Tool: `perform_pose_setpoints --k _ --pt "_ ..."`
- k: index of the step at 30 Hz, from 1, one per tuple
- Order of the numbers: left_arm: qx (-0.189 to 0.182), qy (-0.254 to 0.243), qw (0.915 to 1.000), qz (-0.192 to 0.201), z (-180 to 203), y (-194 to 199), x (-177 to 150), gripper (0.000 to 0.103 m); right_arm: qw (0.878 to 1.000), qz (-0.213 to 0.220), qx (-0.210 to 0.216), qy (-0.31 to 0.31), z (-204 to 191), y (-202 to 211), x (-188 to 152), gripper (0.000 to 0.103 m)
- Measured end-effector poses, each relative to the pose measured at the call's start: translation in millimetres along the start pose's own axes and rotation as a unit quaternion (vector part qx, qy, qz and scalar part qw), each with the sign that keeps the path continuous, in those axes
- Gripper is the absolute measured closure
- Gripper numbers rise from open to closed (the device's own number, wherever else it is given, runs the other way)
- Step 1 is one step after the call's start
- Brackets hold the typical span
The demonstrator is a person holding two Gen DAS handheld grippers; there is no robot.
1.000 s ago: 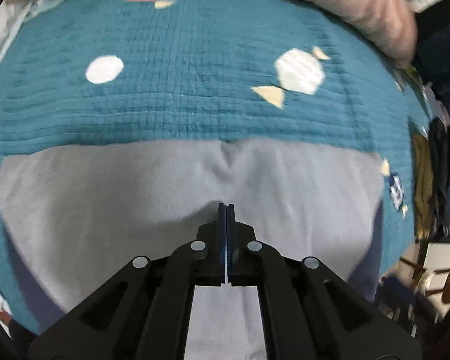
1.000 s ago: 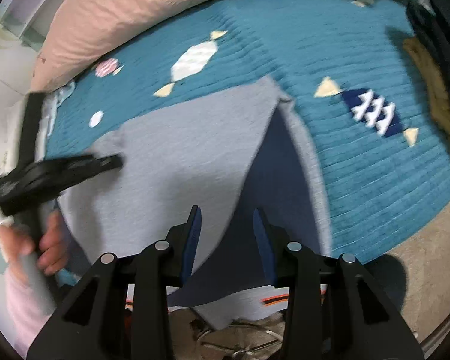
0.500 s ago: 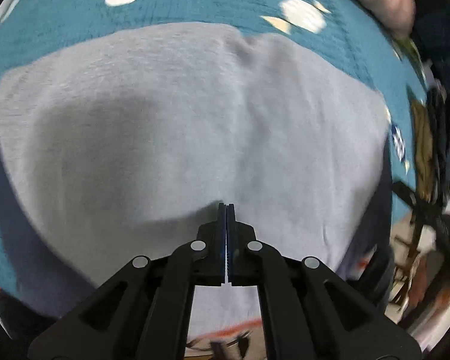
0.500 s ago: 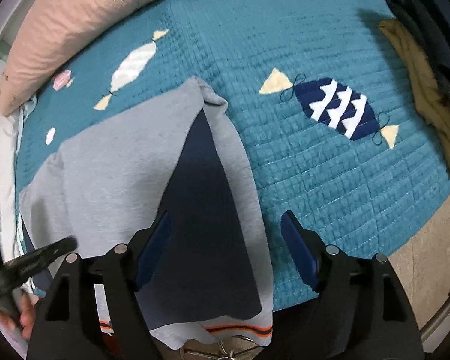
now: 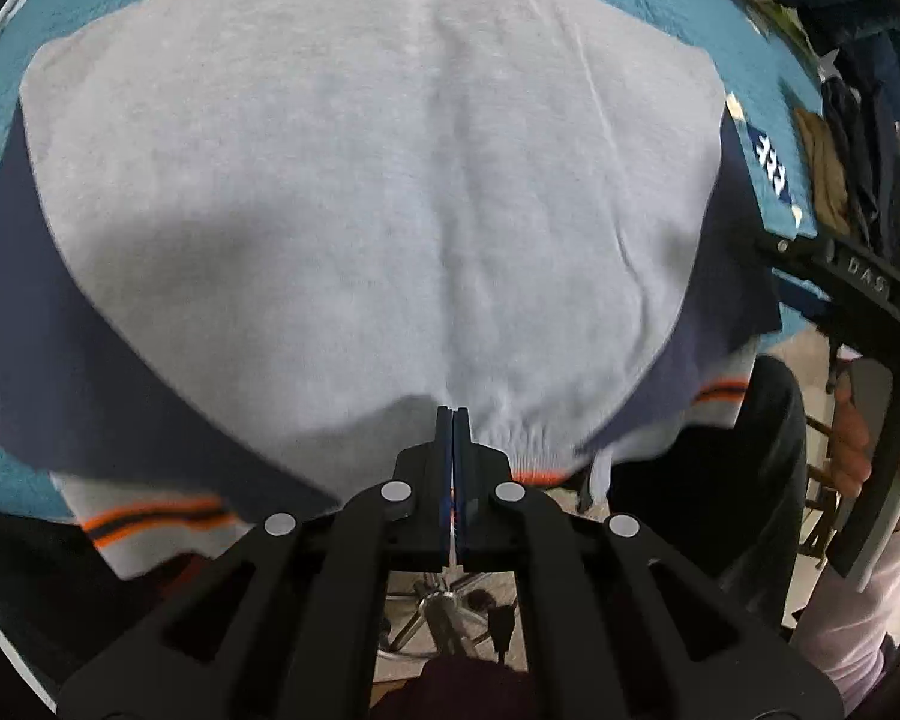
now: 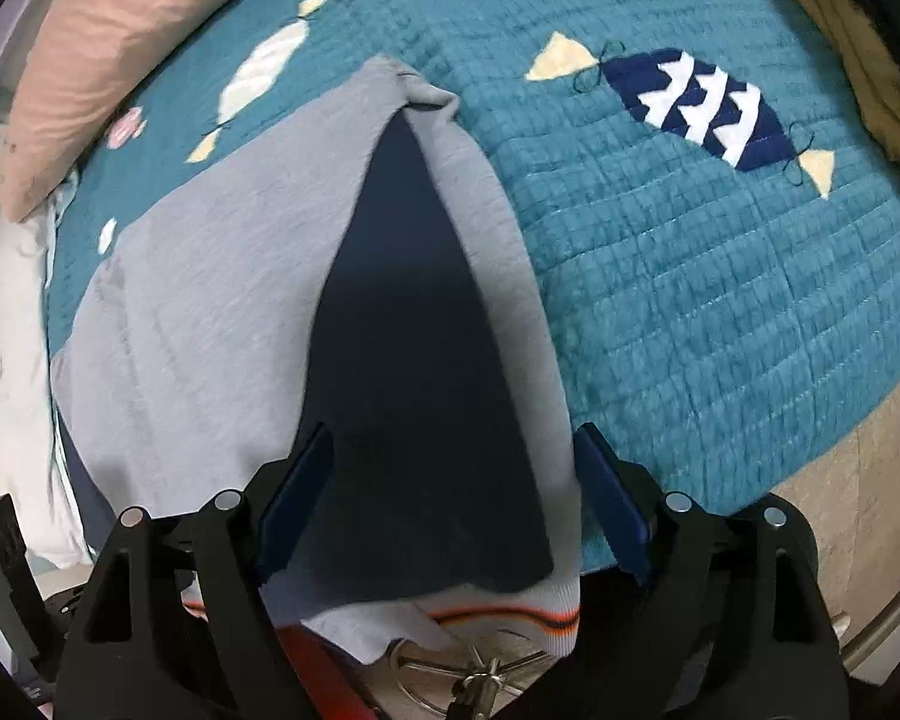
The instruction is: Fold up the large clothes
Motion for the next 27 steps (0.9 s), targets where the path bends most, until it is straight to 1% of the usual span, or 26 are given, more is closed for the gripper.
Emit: perform_pose_setpoints --k 1,3,4,5,6,8,10,11,12,15,16,18,20,21,22,24,25,27 --pt "0.002 -0.001 1.0 -0.004 -0.8 -4.4 -1.6 0.103 1.0 0.0 -0.006 0.008 -1.8 -0.5 -2.6 0.018" --pt "0.004 0.002 1.0 -0.008 -4.3 -21.2 0.6 0.103 1.0 -0.012 -0.016 0.015 -1.6 -7.1 -5.1 0.017" --pt "0.0 0.01 0.9998 -0.014 -4.7 -18.7 3.5 0.103 1.0 -0.021 -0.021 0.005 0.3 -10.1 -7.4 0.017" --pt "-0.003 0.012 0.9998 -0.015 -5.3 -13.2 3.9 0.103 1.0 -0.021 -0.013 -0.003 1.0 -9.7 -9.0 0.017" --pt "-0.006 0.006 0.9999 -0.006 -3.0 -2.4 5.7 0.103 1.0 -0.018 -0.003 -0.008 1.0 -7.9 -10.2 0.017" --pt "0.002 -0.007 0.9998 0.016 -3.1 17.2 14.2 0.103 1.0 -0.013 -0.005 -0.007 2.6 -3.9 -12.0 0.017" --pt "-0.006 -0.002 0.9996 0.027 -5.8 28.6 24.1 0.103 1.0 -0.006 -0.005 -0.007 4.9 0.6 -10.5 0.017" --pt "-0.003 0.004 0.9996 0.029 -7.1 28.7 29.9 0.103 1.0 -0.005 -0.002 -0.007 7.7 2.7 -9.2 0.017" --pt "0.004 0.011 0.9995 0.028 -10.5 26.1 34.4 0.103 1.0 -0.004 0.0 -0.009 10.2 4.2 -7.9 0.017" --pt "-0.013 0.021 0.9996 -0.01 -12.9 -1.3 35.0 0.103 1.0 -0.003 0.003 -0.017 16.5 3.3 -1.8 0.017" --pt "-0.009 0.02 0.9997 -0.011 -15.0 -13.6 35.7 0.103 1.0 -0.006 0.004 -0.018 18.0 1.5 -0.5 0.017" --pt "-0.017 0.032 0.9993 -0.003 -14.8 -23.4 38.9 0.103 1.0 -0.022 0.003 -0.022 21.7 -4.6 2.7 0.017" --pt "-0.027 0.038 0.9989 -0.008 -18.1 -16.1 38.5 0.103 0.999 -0.033 0.022 -0.026 23.3 -5.9 5.2 0.017" --pt "-0.025 0.036 0.999 -0.009 -19.0 -10.0 38.0 0.103 0.999 -0.034 0.028 -0.027 22.5 -5.1 6.2 0.017" --pt "-0.019 0.032 0.9993 0.001 -19.4 -0.4 38.7 0.103 0.999 -0.032 0.032 -0.026 22.3 -2.4 7.0 0.017" --pt "-0.005 0.018 0.9994 0.031 -21.0 19.1 44.6 0.103 0.999 -0.029 0.026 -0.012 23.5 2.1 7.8 0.017" --pt "-0.003 0.021 0.9992 0.034 -23.3 24.3 48.7 0.103 0.999 -0.029 0.021 -0.005 23.7 2.6 8.4 0.017" --pt "-0.003 0.026 0.9993 0.027 -27.1 22.7 53.1 0.103 0.999 -0.035 0.019 -0.008 23.6 -1.0 9.3 0.017"
Point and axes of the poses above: each gripper's, at about its wrist camera, not at the fingertips, and y roughly against the way its jaws point, z to its right, x to its top, the point moved 5 cm from there along -y, roughly the way its jaws point, and after that the axes turned 4 degrees about -z, right-handed, at the moved point
